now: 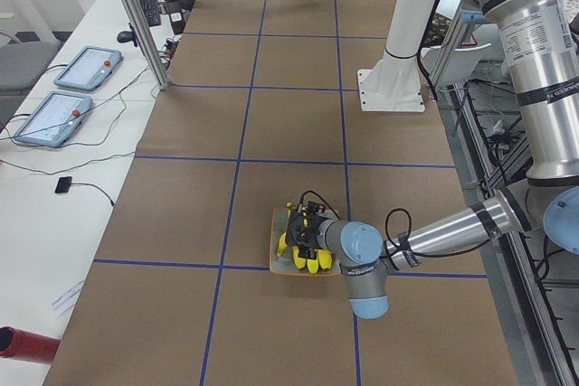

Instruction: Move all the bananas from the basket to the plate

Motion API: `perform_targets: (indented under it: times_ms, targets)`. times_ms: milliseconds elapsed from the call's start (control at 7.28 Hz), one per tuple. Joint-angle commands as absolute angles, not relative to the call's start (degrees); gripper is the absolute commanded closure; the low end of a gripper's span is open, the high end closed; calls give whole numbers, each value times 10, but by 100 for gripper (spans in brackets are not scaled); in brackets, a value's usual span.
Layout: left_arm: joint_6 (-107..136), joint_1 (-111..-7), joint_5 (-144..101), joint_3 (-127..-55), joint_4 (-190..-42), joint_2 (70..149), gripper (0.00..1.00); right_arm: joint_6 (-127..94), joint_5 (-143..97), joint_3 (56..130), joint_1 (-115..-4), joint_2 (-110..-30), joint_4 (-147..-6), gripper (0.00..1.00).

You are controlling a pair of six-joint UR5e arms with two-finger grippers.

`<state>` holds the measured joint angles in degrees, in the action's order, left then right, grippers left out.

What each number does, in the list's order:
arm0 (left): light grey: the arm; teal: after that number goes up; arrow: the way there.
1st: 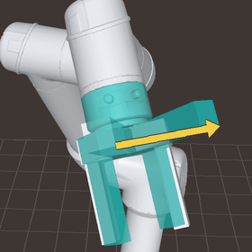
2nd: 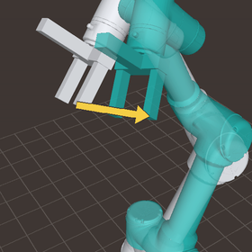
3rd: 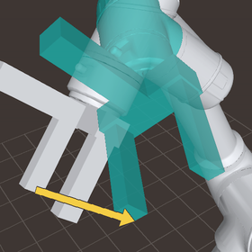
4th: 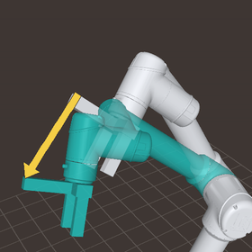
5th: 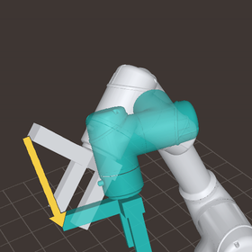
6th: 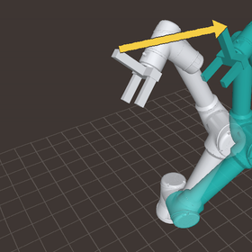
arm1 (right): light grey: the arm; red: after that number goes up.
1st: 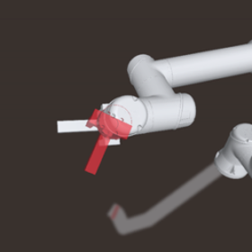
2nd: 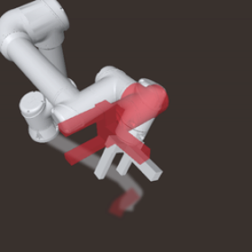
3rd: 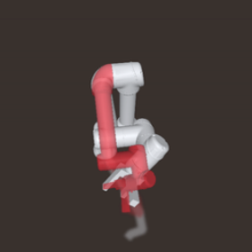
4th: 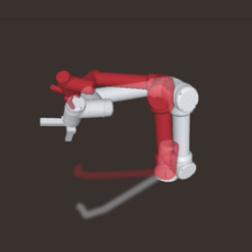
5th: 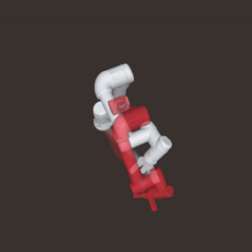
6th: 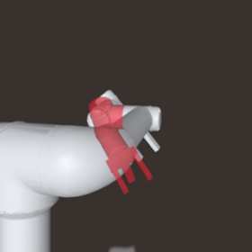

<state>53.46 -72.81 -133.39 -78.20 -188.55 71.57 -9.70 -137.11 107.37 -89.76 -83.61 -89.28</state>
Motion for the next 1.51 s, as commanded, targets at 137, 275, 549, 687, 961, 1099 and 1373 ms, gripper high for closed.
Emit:
perform_targets:
  times_ms: [137, 275, 549, 687, 961, 1099, 1373]
  targets:
    - [197, -844, -1325, -885, -1570, 721, 0, -47, -1369, 1059, -918, -865, -893, 0]
    - [88, -880, -1307, -950, -1427, 721, 0, -46, -1365, 1060, -923, -875, -892, 0]
    - [-59, -921, -1296, -1039, -1156, 731, 0, -46, -1358, 1060, -924, -901, -890, 0]
    - [-123, -925, -1303, -1056, -1037, 747, 0, -44, -1358, 1062, -924, -909, -891, 0]
    - [-136, -933, -1308, -1099, -844, 761, 0, -40, -1351, 1055, -918, -925, -898, 0]
    - [-37, -933, -1357, -1102, -754, 781, 0, -20, -1347, 1055, -902, -939, -910, 0]
    - [-25, -934, -1355, -1119, -847, 751, 0, 66, -1326, 1057, -905, -978, -919, 0]
